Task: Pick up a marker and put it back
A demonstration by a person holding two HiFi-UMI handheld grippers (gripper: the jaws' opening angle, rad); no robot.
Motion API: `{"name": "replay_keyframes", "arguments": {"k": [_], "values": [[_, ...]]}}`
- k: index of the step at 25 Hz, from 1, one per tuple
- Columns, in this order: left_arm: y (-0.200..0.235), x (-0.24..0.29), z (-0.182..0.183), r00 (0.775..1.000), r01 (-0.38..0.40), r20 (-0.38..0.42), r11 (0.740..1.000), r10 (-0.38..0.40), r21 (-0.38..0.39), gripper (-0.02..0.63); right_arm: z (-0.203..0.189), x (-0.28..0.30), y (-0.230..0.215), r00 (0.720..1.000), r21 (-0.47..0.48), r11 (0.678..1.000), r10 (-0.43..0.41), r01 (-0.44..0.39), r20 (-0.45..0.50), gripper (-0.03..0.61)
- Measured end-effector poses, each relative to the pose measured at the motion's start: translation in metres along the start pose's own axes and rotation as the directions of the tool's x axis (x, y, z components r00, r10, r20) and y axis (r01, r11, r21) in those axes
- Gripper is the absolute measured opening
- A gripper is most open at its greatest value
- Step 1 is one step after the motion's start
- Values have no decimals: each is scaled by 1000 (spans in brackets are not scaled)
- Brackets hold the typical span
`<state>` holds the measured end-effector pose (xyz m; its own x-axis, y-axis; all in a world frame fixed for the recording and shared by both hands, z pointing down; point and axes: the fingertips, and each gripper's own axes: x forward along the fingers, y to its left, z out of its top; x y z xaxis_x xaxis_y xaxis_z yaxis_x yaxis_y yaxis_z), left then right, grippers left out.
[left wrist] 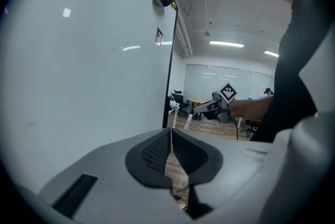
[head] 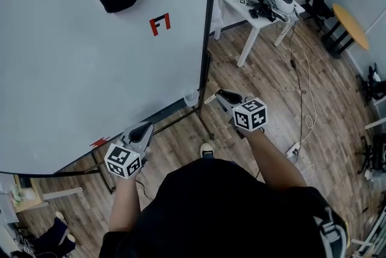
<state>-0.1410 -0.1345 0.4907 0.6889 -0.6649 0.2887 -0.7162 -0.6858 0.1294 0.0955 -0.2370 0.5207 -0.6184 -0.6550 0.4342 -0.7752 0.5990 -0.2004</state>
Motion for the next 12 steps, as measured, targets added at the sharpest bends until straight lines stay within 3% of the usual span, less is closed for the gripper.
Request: {"name": "replay_keyframes", "arguments": {"k": [12], "values": [[14, 10, -8, 999, -34, -31, 999, 33, -38, 18, 1, 46, -5, 996, -20, 997, 69, -70, -53, 67]]}}
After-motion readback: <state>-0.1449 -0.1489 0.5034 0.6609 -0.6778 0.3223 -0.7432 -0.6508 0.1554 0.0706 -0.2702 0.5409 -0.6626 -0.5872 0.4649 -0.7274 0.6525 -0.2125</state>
